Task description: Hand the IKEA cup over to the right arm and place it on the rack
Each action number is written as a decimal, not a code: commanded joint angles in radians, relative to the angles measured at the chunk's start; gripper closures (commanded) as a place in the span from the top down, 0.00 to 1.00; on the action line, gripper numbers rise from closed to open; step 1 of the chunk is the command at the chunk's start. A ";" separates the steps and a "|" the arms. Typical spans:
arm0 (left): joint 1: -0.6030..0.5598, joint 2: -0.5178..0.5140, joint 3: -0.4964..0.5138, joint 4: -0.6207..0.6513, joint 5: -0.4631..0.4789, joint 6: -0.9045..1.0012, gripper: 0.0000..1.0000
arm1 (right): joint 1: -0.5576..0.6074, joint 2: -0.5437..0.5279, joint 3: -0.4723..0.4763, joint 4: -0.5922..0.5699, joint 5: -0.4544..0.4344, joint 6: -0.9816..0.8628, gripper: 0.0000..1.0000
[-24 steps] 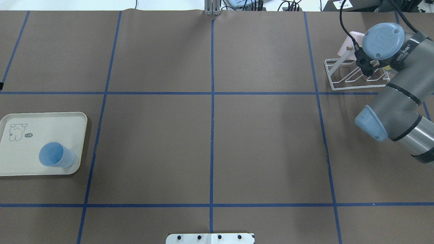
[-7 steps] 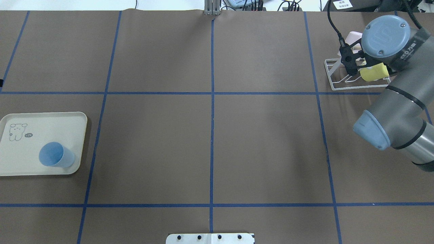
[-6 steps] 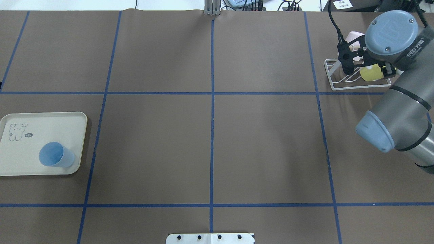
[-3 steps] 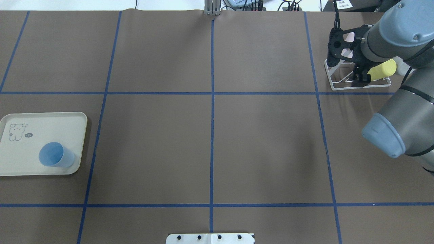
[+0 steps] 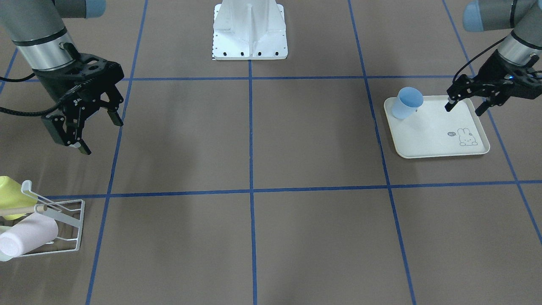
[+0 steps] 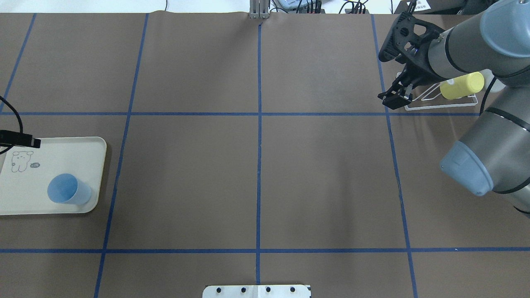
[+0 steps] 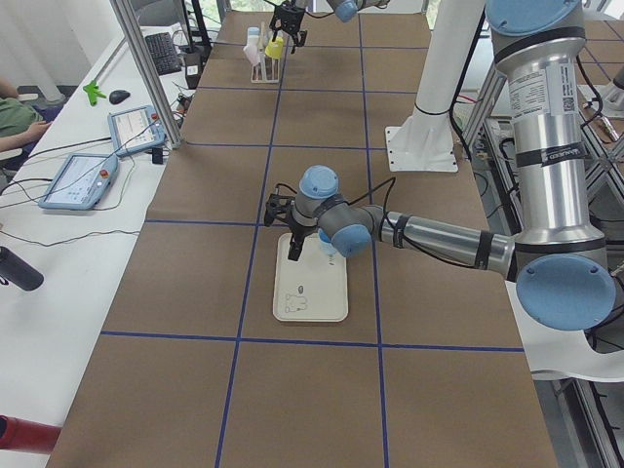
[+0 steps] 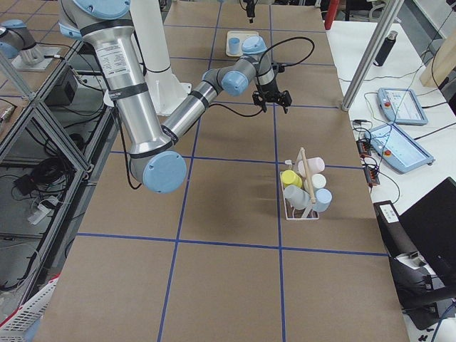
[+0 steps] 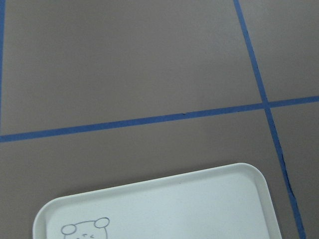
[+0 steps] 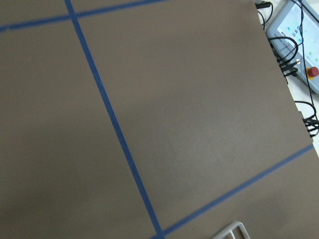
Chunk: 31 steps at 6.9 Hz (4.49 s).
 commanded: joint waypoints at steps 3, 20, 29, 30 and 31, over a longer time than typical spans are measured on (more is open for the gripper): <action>0.194 0.059 -0.057 0.000 0.090 -0.159 1.00 | -0.084 0.058 -0.020 0.028 0.028 0.238 0.99; -0.119 -0.106 -0.083 0.041 -0.309 -0.208 0.00 | -0.177 0.067 -0.179 0.432 -0.093 0.296 0.99; 0.028 -0.541 -0.066 -0.074 -0.298 -0.966 0.00 | -0.481 0.194 -0.259 0.782 -0.470 0.296 0.99; 0.050 -0.542 -0.065 -0.074 -0.282 -0.962 0.00 | -0.487 0.202 -0.256 0.782 -0.475 0.296 0.99; 0.064 -0.549 -0.060 -0.076 -0.281 -0.961 0.00 | -0.490 0.222 -0.257 0.780 -0.477 0.289 0.99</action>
